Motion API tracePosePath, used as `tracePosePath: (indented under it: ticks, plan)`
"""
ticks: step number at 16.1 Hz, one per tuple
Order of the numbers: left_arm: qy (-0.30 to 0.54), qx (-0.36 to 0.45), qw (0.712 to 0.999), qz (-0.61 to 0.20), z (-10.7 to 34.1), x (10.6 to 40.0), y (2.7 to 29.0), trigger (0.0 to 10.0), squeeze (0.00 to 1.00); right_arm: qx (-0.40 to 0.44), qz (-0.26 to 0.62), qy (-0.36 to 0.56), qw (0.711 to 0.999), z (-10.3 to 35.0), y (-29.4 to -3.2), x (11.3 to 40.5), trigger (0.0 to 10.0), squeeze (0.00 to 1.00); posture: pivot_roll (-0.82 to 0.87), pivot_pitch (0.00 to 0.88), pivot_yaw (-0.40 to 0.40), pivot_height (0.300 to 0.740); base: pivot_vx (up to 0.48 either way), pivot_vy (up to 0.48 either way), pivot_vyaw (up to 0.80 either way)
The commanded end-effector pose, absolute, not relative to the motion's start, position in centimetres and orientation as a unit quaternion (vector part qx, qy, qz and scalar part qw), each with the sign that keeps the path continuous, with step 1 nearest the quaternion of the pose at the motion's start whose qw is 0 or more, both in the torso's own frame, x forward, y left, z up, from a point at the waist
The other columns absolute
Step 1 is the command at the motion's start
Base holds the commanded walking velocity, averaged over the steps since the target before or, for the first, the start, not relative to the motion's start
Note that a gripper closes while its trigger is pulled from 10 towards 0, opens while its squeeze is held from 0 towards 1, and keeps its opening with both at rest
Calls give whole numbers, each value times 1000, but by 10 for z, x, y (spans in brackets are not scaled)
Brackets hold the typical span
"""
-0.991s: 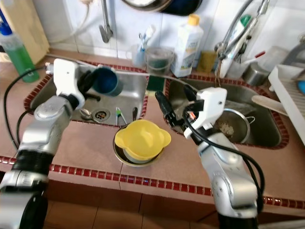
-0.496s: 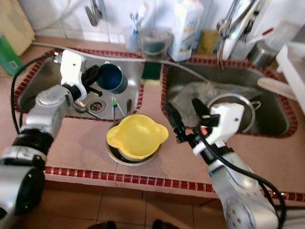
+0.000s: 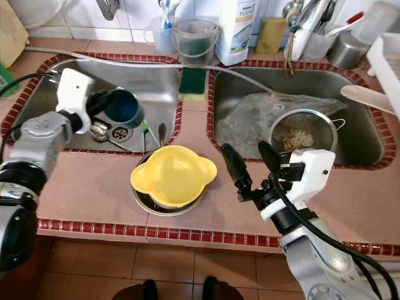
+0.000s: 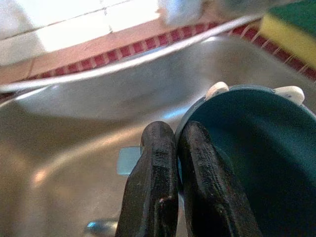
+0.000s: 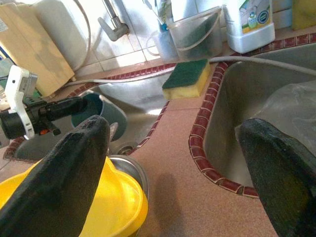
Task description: Kitchen organization
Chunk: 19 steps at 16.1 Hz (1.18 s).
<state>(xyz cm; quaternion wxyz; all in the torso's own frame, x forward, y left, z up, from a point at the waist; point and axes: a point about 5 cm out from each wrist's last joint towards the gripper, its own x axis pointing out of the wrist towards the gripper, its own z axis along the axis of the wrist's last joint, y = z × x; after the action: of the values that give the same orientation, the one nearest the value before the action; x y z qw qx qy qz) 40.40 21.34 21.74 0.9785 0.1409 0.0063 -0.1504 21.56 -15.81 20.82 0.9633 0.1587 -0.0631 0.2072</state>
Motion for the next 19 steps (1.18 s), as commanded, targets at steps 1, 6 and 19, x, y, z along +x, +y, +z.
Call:
tracePosePath:
  ticks: [1,6,19]
  plan:
    - [5,152,979,-135,222,404,222,10000,0,155,211,-63,963,211,-158,210,10000,0,-92,263,26,740,0,0,0]
    - [23,158,980,-119,219,404,230,10000,0,152,214,-58,963,213,-158,209,10000,0,-93,266,29,740,0,0,0]
    - [32,120,983,-133,216,403,230,10000,1000,145,210,-59,965,215,-159,213,10000,0,-86,282,37,740,0,0,0]
